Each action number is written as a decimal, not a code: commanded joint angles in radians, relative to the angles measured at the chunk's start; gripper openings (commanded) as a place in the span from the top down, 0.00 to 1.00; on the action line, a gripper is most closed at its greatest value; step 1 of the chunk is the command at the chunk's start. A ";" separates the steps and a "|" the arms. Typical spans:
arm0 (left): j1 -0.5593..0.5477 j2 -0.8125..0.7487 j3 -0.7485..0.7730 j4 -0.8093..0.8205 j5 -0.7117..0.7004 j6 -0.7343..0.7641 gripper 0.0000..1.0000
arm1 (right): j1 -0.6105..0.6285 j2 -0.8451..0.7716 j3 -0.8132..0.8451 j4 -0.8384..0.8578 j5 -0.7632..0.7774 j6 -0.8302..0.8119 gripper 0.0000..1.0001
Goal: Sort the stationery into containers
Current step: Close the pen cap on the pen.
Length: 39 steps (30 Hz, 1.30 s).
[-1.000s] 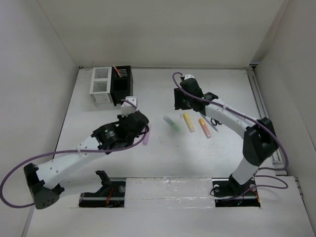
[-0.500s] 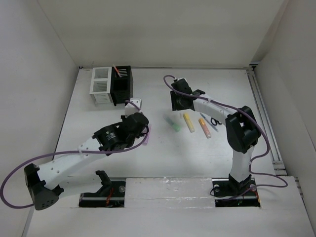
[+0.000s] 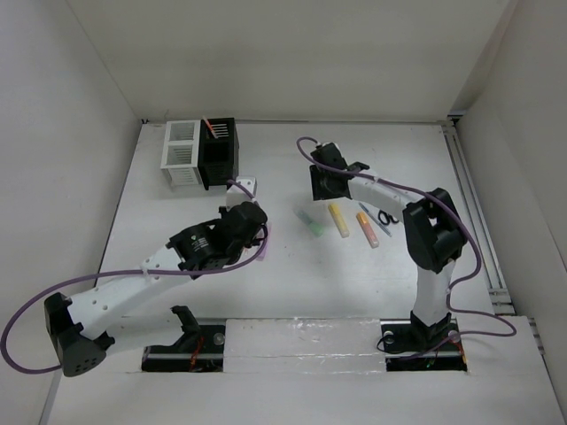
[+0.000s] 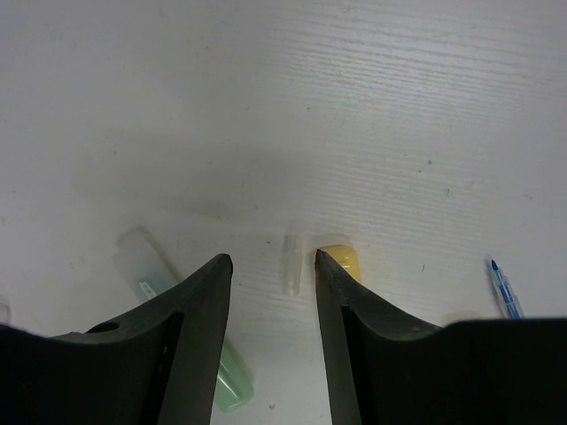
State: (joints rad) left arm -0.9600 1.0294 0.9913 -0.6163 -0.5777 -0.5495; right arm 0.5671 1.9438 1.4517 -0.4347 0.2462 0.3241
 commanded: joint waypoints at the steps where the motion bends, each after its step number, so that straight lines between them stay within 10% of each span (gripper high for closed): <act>1: 0.003 0.008 0.001 0.027 0.010 0.016 1.00 | -0.019 0.021 -0.008 0.040 -0.008 -0.016 0.52; 24: 0.003 0.017 0.001 0.027 0.019 0.025 1.00 | -0.010 0.084 -0.021 0.071 -0.048 -0.025 0.57; 39: 0.003 0.017 0.001 0.027 0.019 0.025 1.00 | -0.010 0.124 -0.040 0.071 -0.068 -0.016 0.84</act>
State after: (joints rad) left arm -0.9600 1.0485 0.9913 -0.6098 -0.5529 -0.5362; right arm 0.5507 2.0315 1.4181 -0.3904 0.1997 0.3054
